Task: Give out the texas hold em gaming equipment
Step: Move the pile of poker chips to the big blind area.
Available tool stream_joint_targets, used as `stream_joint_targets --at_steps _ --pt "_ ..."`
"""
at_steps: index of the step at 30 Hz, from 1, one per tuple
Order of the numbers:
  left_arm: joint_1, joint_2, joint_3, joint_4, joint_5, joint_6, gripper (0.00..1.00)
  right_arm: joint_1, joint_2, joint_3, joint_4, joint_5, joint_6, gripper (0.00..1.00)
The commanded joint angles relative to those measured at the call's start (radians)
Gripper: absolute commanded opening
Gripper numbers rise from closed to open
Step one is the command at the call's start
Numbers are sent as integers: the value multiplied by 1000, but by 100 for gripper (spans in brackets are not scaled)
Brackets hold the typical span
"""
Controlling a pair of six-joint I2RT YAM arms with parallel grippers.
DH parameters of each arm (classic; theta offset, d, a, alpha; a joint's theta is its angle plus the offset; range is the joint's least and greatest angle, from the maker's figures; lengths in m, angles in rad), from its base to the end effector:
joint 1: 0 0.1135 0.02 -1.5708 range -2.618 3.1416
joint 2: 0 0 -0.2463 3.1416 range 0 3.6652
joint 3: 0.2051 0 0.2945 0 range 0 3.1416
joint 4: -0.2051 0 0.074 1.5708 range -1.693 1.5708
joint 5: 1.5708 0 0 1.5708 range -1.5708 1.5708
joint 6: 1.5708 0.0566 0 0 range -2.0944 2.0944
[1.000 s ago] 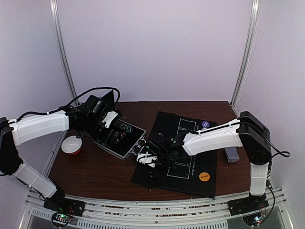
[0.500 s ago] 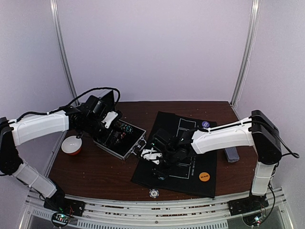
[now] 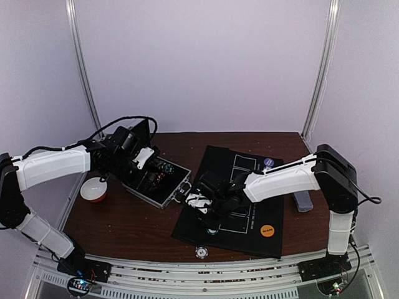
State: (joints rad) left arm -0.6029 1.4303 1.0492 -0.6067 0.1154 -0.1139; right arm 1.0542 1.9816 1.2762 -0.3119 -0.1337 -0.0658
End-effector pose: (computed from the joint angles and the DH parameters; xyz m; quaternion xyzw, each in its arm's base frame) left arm 0.2823 -0.2022 0.1971 0.2476 0.9238 -0.1524 0.2493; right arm 0.2133 0.3908 0.0874 -0.5253 0.8035 0.1859 0.2095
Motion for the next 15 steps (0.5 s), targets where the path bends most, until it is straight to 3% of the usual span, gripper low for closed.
stream_joint_targets --at_steps 1,15 --pt "6 -20 -6 24 12 8 83 0 -70 -111 -89 16 60 33" --pt "6 -13 4 24 8 15 83 9 -293 -362 -151 -13 190 33"
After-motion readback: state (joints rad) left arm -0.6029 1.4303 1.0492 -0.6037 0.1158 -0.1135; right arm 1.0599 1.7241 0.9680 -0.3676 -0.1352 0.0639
